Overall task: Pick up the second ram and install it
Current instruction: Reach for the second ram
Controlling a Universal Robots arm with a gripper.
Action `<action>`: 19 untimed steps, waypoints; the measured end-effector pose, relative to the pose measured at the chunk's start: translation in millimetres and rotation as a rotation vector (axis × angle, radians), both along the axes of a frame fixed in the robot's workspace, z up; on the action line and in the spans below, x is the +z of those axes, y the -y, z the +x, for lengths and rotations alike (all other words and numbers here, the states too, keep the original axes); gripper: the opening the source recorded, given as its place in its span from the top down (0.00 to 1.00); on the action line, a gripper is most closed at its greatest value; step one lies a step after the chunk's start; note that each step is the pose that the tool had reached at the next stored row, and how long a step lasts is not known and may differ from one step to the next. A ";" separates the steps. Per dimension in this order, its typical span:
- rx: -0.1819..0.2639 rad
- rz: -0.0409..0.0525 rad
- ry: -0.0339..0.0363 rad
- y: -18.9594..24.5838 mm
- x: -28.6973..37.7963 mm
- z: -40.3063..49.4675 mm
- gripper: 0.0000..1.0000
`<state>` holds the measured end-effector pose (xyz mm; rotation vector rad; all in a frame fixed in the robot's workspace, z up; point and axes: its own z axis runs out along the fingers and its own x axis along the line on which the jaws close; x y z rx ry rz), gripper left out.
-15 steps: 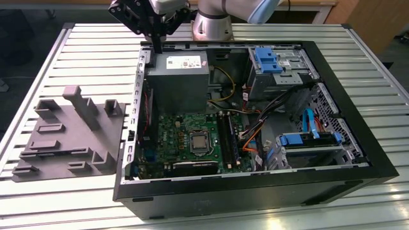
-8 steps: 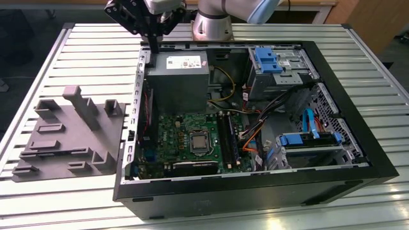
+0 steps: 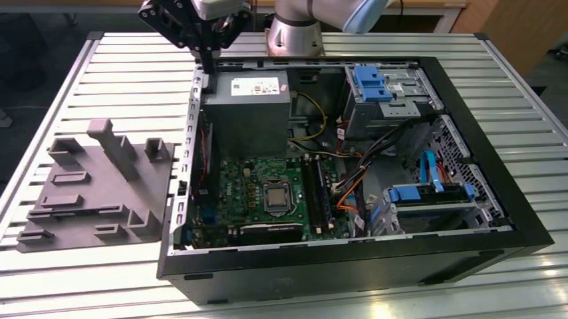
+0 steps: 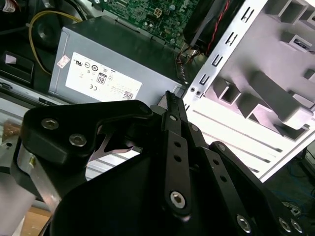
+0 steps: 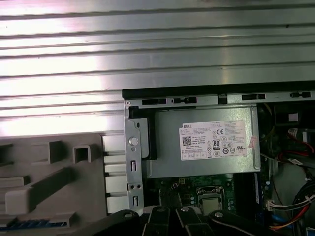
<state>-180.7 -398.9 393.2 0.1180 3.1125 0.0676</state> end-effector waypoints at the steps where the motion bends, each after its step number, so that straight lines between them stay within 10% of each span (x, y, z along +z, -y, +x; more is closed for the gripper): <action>1: 0.000 0.0000 0.0000 0.0 0.0 -0.9 0.89; 19: 0.000 0.0000 0.0001 0.0 0.0 -17.9 0.89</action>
